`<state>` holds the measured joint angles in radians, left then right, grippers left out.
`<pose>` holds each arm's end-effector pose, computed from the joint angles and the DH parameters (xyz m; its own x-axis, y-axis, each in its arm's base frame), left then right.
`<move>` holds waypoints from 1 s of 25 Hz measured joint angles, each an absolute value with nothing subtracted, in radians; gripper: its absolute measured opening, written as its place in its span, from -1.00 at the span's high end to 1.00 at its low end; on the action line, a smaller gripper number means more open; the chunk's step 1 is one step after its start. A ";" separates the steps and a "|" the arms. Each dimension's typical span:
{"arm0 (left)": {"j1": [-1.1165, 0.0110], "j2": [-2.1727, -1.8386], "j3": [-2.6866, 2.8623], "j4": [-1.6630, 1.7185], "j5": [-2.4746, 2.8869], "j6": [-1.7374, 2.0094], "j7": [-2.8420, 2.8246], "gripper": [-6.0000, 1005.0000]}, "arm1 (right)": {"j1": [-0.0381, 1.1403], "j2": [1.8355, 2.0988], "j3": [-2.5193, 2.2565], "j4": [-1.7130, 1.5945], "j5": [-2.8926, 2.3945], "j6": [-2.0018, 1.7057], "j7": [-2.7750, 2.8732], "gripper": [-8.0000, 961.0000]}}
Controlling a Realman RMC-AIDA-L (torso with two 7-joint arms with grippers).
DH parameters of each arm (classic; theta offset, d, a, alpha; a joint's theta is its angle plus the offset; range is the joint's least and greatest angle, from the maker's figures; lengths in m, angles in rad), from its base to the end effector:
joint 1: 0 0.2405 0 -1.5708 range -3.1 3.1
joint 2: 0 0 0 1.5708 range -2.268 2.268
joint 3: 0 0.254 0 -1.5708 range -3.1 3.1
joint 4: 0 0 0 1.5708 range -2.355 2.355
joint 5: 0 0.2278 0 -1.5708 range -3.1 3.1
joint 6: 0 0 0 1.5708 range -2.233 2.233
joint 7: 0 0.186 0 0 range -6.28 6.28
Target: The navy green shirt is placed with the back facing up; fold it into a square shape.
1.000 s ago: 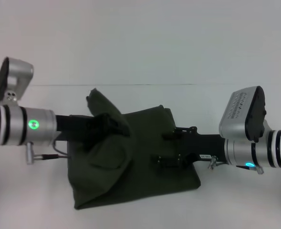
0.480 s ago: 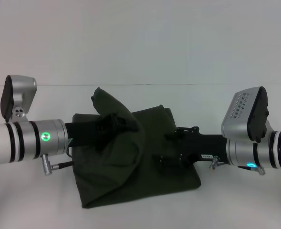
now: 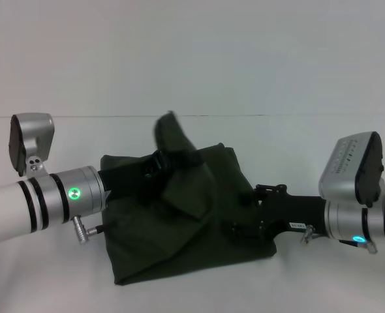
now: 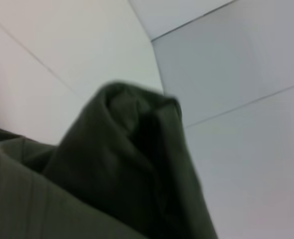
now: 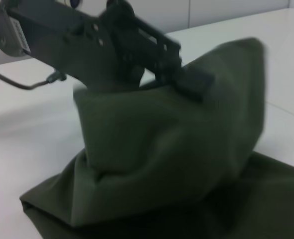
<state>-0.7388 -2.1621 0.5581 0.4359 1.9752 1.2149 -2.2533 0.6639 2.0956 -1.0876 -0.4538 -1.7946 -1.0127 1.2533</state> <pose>-0.2095 0.4187 -0.0924 -0.0332 0.8470 0.5305 0.9204 -0.1809 0.3466 0.2453 0.4081 -0.1144 0.9122 -0.2743 -0.3044 -0.3737 -0.8615 -0.3437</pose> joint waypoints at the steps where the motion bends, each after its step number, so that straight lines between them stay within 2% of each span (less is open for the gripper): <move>1: -0.739 -2.162 0.559 0.425 1.957 1.210 -2.244 0.49 | 0.653 2.096 -1.087 -0.461 -1.795 -1.014 1.254 -0.66; 2: -0.739 -2.162 0.559 0.416 1.946 1.205 -2.239 0.48 | 0.641 2.095 -1.087 -0.469 -1.795 -1.015 1.255 -0.66; 7: -0.742 -2.163 0.557 0.387 1.926 1.193 -2.229 0.04 | 0.591 2.094 -1.085 -0.499 -1.787 -1.016 1.274 -0.66; 11: -0.722 -2.157 0.556 0.395 1.888 1.234 -2.228 -0.19 | 0.518 2.087 -1.066 -0.548 -1.786 -1.019 1.328 -0.66; 16: -0.662 -2.126 0.558 0.435 1.861 1.315 -2.212 -0.50 | 0.434 2.081 -0.969 -0.625 -1.789 -1.075 1.373 -0.66; 21: -0.592 -2.083 0.572 0.442 1.865 1.400 -2.171 -0.84 | 0.410 2.055 -0.874 -0.684 -1.791 -1.226 1.512 -0.66; 25: -0.549 -2.073 0.579 0.442 1.865 1.449 -2.099 -0.84 | 0.418 2.053 -0.873 -0.759 -1.793 -1.319 1.603 -0.66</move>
